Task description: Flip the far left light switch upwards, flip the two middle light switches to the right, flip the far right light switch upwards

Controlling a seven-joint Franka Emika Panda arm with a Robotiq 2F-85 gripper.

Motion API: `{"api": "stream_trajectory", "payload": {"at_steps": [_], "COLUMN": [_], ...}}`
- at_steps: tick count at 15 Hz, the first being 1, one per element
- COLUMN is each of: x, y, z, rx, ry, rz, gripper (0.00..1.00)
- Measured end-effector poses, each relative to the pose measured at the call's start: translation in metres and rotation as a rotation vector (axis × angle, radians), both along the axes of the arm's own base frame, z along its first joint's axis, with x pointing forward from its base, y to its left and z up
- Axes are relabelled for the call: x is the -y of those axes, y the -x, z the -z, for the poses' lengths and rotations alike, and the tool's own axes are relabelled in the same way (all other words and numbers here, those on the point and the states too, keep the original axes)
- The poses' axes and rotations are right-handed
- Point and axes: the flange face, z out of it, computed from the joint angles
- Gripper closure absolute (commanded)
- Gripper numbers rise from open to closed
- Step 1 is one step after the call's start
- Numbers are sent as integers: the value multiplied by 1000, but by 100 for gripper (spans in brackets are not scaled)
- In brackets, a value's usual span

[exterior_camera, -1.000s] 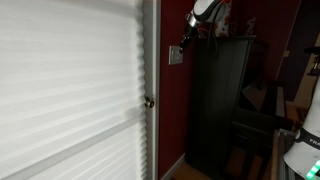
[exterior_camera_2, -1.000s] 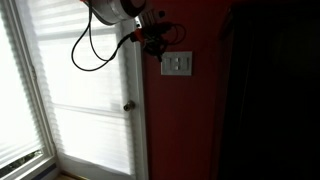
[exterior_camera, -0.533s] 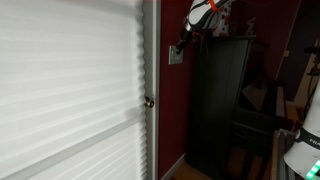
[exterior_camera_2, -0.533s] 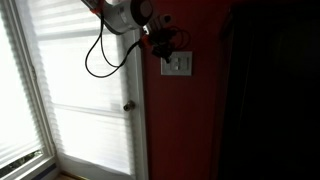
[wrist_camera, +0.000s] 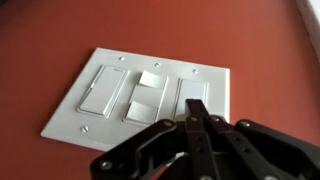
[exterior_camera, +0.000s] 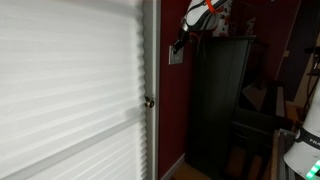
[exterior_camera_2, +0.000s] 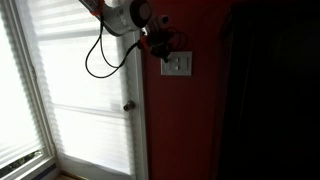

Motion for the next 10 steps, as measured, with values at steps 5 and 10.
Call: {"api": "stream_trajectory", "payload": {"at_steps": [5, 10], "x": [1, 1], "y": [0, 0], "z": [0, 2], "rx": [7, 22], "ry": [3, 19], "rz": [1, -3], "gripper": [100, 100]}}
